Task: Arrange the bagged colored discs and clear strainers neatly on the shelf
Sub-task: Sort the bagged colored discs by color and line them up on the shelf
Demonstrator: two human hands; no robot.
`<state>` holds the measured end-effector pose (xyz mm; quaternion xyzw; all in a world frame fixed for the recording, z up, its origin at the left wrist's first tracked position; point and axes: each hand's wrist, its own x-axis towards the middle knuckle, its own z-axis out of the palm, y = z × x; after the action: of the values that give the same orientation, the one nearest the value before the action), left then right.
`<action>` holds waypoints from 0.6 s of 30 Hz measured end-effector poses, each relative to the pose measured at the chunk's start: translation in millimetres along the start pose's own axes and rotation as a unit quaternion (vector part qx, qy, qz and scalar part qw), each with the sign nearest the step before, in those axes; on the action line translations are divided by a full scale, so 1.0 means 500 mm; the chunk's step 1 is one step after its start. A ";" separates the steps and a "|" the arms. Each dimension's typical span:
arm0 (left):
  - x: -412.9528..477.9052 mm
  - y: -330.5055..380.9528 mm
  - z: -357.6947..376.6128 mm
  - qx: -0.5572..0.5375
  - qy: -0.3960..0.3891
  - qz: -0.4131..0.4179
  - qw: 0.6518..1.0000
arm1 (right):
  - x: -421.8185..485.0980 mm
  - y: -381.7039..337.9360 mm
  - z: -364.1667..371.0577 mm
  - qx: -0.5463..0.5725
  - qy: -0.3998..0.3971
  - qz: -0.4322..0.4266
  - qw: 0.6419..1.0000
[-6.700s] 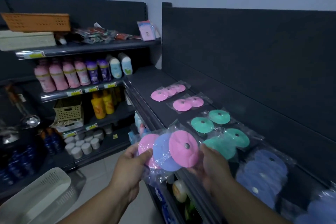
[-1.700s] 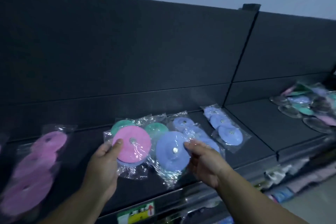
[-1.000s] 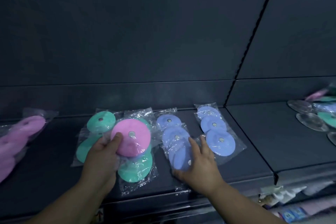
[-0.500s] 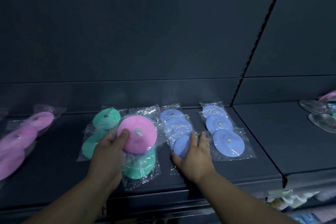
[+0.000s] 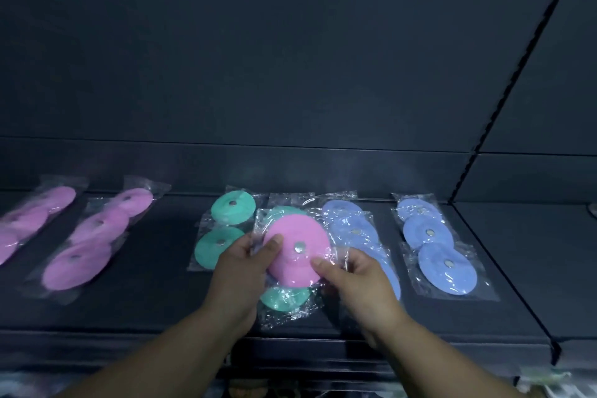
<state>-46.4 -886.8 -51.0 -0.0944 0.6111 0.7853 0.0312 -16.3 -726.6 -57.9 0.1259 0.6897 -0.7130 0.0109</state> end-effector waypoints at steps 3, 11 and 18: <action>0.010 0.001 -0.024 0.007 0.014 0.008 1.000 | 0.002 -0.008 -0.007 0.097 0.007 0.086 0.992; 0.066 0.016 -0.155 -0.005 0.111 0.030 0.993 | 0.031 -0.029 0.051 0.177 0.020 0.111 0.978; 0.094 0.104 -0.382 -0.032 0.215 0.116 0.969 | 0.042 -0.031 0.271 0.117 -0.023 0.117 0.986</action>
<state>-80.1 -1087.2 -55.0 -0.1905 0.5844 0.7641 -0.1958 -61.7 -856.0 -44.2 0.1896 0.5812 -0.7856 0.0952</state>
